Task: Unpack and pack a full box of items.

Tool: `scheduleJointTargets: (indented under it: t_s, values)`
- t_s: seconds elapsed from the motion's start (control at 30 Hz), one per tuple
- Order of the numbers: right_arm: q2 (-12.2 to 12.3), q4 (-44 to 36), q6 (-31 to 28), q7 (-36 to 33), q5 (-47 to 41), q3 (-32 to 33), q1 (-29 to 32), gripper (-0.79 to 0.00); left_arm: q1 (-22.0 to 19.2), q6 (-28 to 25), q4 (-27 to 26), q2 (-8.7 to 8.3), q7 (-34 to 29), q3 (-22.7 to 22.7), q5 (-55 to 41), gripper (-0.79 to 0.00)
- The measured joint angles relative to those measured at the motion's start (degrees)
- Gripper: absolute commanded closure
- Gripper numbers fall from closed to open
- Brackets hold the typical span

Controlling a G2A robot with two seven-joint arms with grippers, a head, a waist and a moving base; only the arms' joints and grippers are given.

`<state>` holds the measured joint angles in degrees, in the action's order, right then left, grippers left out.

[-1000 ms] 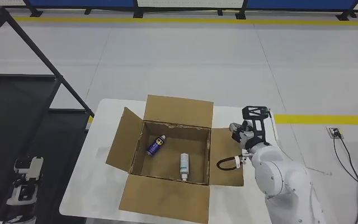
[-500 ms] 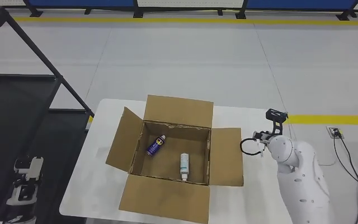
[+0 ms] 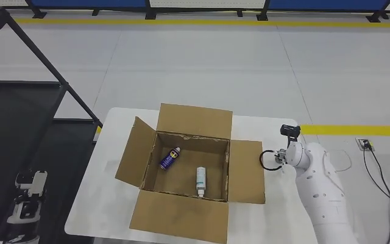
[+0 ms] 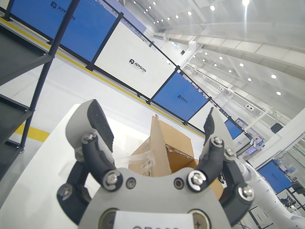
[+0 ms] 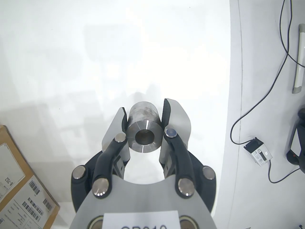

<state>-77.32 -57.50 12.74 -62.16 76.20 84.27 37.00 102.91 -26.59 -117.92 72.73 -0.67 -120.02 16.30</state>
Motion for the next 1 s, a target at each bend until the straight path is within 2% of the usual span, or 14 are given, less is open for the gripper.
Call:
scheduleJointTargets:
  t_s: [0.07,0.13,0.2,0.3,0.33,0.4,0.43,0.47,0.6,0.73,0.8,0.87,1.0]
  values:
    - [0.02,0.92,-0.05,-0.01,-0.17,-0.10,-0.51,-0.431,0.00,0.00,0.00,0.00,0.00,0.00,0.00,-0.785]
    - [0.02,1.72,-0.23,0.06,-0.58,-0.18,-0.90,-0.536,0.00,0.00,0.00,0.00,0.00,0.00,0.00,-0.785]
    - [0.06,2.26,-0.37,0.18,-0.86,-0.20,-1.19,-0.529,0.00,0.00,0.00,0.00,0.00,0.00,0.00,-0.785]
    - [0.17,1.32,0.41,1.33,-1.21,0.19,-1.00,-0.566,0.00,0.00,0.00,0.00,0.00,0.00,0.00,-0.785]
    - [0.23,0.32,1.01,1.93,-1.24,0.49,-0.68,-0.653,0.00,0.00,0.00,0.00,0.00,0.00,0.00,-0.785]
    - [0.30,-4.26,3.81,3.79,-0.81,1.04,0.88,-0.653,0.00,0.00,0.00,0.00,0.00,0.00,0.00,-0.785]
    - [0.28,-7.45,5.23,4.69,-0.56,1.12,2.01,-0.763,0.00,0.00,0.00,0.00,0.00,0.00,0.00,-0.785]
    - [0.23,-11.43,6.69,5.58,-0.36,1.09,3.47,-0.785,0.00,0.00,0.00,0.00,0.00,0.00,0.00,-0.785]
    - [-0.16,-35.91,13.29,8.56,2.73,-1.37,13.38,-0.785,0.00,0.00,0.00,0.00,0.00,0.00,0.00,-0.785]
    - [-0.55,-52.89,11.19,8.14,4.36,-7.21,19.36,-0.785,0.00,0.00,0.00,0.00,0.00,0.00,0.00,-0.785]
    - [-0.81,-56.60,8.37,7.00,4.81,-11.14,19.28,-0.785,0.00,0.00,0.00,0.00,0.00,0.00,0.00,-0.785]
    - [-1.18,-56.41,5.41,5.28,4.26,-15.02,17.85,-0.785,0.00,0.00,0.00,0.00,0.00,0.00,0.00,-0.785]
    - [-2.68,-48.14,0.55,-0.91,3.01,-24.62,10.90,-0.785,0.00,0.00,0.00,0.00,0.00,0.00,0.00,-0.785]
